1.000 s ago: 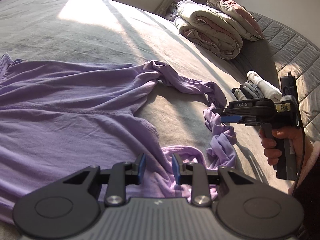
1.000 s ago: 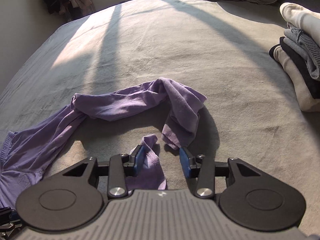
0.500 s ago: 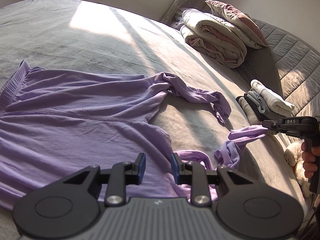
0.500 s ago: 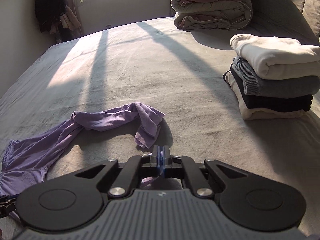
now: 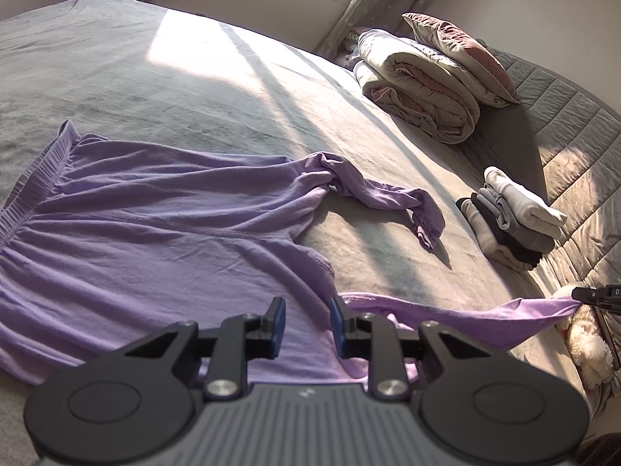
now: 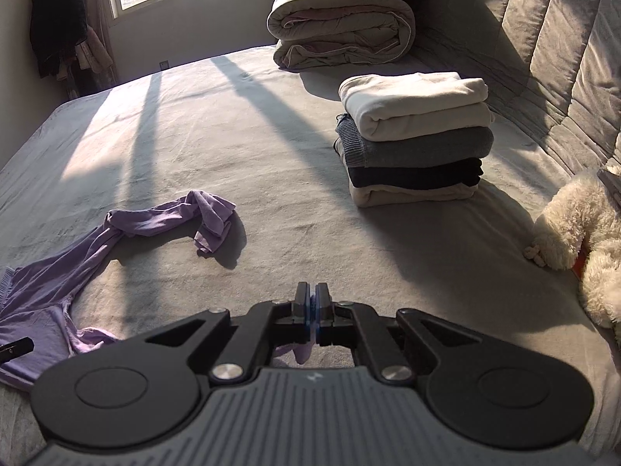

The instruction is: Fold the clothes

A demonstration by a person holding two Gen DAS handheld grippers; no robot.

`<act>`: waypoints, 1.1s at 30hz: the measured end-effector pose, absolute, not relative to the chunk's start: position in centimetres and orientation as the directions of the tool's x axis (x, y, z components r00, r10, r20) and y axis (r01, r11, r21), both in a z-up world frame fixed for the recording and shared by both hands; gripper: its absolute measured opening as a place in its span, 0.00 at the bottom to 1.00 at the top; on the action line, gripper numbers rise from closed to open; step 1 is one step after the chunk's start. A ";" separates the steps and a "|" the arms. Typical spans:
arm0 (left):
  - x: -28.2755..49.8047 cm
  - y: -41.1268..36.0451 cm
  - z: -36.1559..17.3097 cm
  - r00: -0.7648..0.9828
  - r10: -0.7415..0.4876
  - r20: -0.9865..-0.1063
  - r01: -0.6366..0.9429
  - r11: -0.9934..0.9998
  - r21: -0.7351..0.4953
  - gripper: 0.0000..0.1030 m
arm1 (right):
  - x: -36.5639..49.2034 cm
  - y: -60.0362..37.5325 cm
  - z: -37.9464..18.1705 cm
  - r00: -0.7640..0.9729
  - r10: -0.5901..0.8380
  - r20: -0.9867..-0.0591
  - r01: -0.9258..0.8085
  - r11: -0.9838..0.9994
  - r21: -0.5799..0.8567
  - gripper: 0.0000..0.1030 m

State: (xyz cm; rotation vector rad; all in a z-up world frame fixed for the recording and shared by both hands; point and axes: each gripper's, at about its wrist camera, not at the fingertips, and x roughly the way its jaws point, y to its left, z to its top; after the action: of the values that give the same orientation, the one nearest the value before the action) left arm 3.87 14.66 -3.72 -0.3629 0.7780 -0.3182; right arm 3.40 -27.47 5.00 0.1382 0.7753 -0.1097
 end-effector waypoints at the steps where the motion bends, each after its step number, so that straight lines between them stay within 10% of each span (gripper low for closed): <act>1: 3.8 14.7 -3.7 0.671 -0.406 -0.620 0.141 0.891 -0.431 0.24 | 3.2 -27.7 5.1 0.710 -0.052 -0.702 0.155 0.984 0.084 0.02; 33: 5.1 14.0 -3.9 0.650 -0.417 -0.636 0.171 0.895 -0.412 0.24 | 18.1 -29.5 -2.1 0.621 -0.031 -0.783 0.289 0.938 0.192 0.13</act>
State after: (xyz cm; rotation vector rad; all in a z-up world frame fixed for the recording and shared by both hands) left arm 5.09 14.04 -3.93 -0.3315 0.7980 -0.3405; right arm 18.09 -29.45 -2.15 0.3154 0.8851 -0.1876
